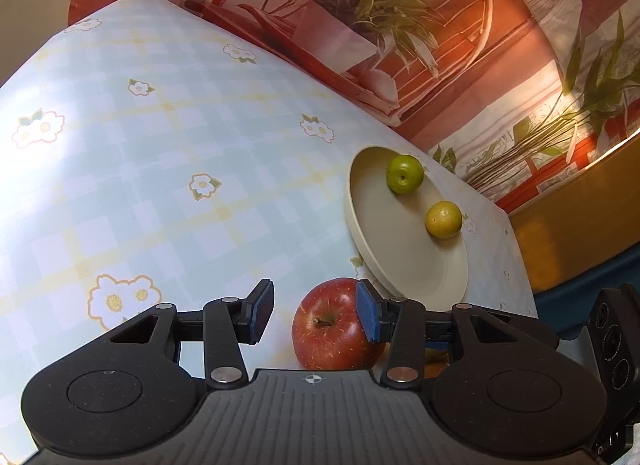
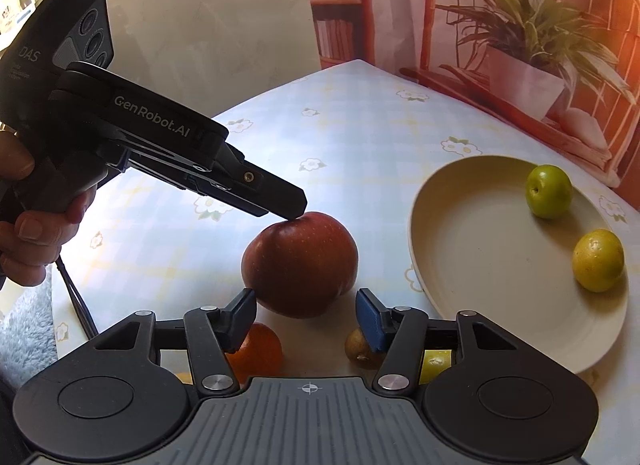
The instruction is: Organize fruits
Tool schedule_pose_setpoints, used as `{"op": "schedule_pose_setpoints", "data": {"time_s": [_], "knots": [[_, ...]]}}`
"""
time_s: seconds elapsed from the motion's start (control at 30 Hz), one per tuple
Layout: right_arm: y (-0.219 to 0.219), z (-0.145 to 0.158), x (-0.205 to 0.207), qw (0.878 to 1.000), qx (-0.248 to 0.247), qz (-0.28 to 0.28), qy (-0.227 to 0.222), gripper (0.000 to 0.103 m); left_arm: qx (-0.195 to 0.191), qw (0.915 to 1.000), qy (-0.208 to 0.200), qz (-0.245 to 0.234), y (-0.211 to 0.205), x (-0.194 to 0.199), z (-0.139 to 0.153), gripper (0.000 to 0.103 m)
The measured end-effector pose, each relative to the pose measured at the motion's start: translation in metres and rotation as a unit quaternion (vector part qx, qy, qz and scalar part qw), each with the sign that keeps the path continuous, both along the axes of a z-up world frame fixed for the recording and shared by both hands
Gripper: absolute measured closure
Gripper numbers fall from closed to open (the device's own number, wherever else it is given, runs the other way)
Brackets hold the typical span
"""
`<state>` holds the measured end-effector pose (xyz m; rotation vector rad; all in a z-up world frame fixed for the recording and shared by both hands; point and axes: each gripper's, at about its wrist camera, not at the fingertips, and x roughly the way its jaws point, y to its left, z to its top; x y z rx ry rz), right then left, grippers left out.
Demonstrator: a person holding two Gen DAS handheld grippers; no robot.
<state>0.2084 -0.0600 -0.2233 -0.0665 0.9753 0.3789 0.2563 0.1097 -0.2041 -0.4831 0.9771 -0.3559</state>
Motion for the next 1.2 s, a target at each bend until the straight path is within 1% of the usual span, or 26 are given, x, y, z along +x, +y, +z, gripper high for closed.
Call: {"op": "schedule_pose_setpoints", "data": {"time_s": [0.23, 0.3, 0.37, 0.53, 0.67, 0.77, 0.8, 0.87, 0.93, 1.07, 1.2], "knots": [[0.007, 0.004, -0.004, 0.999, -0.031, 0.003, -0.008, 0.051, 0.000, 0.9998, -0.008, -0.018, -0.013, 0.002, 0.000, 0.054], [0.009, 0.006, -0.005, 0.999, -0.033, 0.005, -0.012, 0.048, 0.000, 0.9996, -0.009, -0.027, -0.018, 0.002, 0.000, 0.054], [0.011, 0.006, -0.003, 0.999, -0.037, 0.006, -0.014, 0.041, 0.003, 0.9994, -0.012, -0.032, -0.021, 0.002, 0.000, 0.053], [0.011, 0.004, 0.004, 0.999, -0.040, 0.002, -0.012, 0.038, 0.000, 0.9990, -0.011, -0.042, -0.025, 0.002, -0.003, 0.052], [0.011, 0.002, 0.005, 0.999, -0.042, 0.003, -0.013, 0.038, 0.003, 0.9988, -0.013, -0.048, -0.030, 0.003, -0.003, 0.052], [0.006, 0.001, 0.003, 0.999, -0.031, 0.001, -0.014, 0.038, -0.005, 0.9987, -0.006, -0.050, -0.028, 0.003, -0.004, 0.053], [0.003, 0.001, 0.002, 1.000, -0.024, -0.004, -0.013, 0.038, -0.006, 0.9989, -0.005, -0.045, -0.026, 0.003, -0.004, 0.054], [-0.005, 0.000, -0.002, 1.000, -0.003, -0.017, -0.009, 0.038, -0.004, 0.9994, -0.005, -0.035, -0.020, 0.002, -0.003, 0.055], [-0.011, -0.001, -0.005, 1.000, 0.010, -0.022, -0.006, 0.038, -0.013, 0.9994, 0.000, -0.032, -0.014, 0.001, -0.005, 0.055], [-0.014, -0.001, -0.009, 1.000, 0.015, -0.024, -0.005, 0.038, -0.029, 0.9988, 0.010, -0.037, -0.015, 0.002, -0.010, 0.055], [-0.015, -0.001, -0.008, 1.000, 0.015, -0.025, 0.000, 0.038, -0.027, 0.9984, 0.008, -0.049, -0.024, 0.002, -0.011, 0.056]]}}
